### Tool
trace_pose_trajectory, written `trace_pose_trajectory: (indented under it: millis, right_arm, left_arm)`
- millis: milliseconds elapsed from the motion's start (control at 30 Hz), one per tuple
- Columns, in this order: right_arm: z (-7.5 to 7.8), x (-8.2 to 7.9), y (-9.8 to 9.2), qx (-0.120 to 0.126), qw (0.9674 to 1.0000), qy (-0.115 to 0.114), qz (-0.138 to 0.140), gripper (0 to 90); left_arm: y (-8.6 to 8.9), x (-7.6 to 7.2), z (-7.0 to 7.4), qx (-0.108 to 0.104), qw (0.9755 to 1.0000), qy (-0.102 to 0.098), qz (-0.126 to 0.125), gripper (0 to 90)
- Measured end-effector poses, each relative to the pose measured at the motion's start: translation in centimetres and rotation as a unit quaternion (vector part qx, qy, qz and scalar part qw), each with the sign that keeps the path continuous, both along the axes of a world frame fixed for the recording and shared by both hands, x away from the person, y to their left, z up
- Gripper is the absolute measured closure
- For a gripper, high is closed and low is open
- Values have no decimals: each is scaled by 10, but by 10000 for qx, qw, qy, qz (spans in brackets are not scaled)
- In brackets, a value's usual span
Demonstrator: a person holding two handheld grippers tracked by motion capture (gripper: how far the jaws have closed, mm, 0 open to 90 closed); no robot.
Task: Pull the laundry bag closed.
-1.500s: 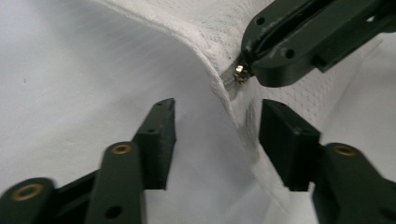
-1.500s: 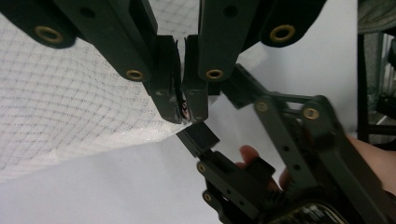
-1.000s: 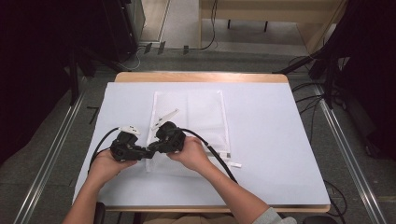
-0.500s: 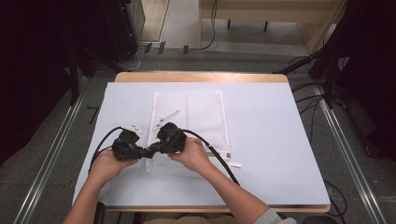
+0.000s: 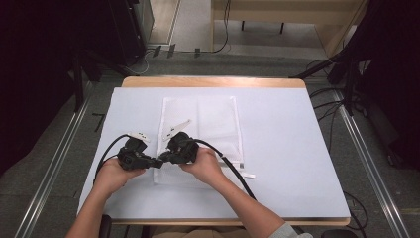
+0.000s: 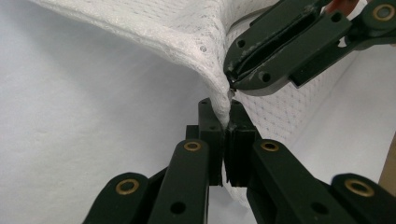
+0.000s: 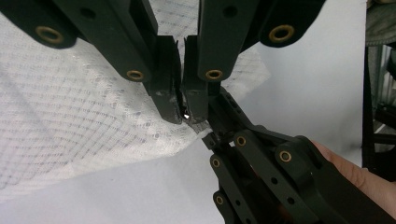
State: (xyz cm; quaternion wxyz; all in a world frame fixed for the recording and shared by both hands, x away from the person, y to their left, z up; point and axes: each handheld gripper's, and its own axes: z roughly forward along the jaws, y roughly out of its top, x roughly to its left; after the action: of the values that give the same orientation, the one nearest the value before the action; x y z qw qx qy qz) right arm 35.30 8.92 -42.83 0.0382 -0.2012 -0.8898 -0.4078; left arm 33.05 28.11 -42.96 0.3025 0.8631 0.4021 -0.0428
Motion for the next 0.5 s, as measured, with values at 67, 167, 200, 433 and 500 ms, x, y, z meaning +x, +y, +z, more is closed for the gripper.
trace_pose_trajectory:
  millis: [67, 167, 200, 433, 500]
  right_arm:
    - [1, -1, 0, -3, 10000, -77, -11, 885]
    - [1, -2, 0, 0, 9999, -142, -30, 886]
    - [0, -2, 0, -24, 9998, -178, -23, 886]
    - [-2, -2, -4, -47, 9998, -167, -24, 886]
    - [-3, -1, -7, -46, 9998, -167, -39, 886]
  left_arm:
    - [1, 1, 1, -31, 10000, -9, 9, 883]
    - [2, 1, 1, -47, 10000, -4, 32, 884]
    - [2, 1, 0, -41, 10000, 17, 18, 885]
    - [1, 0, 0, -29, 10000, -20, -34, 885]
    - [2, 0, 1, -59, 10000, -32, -41, 885]
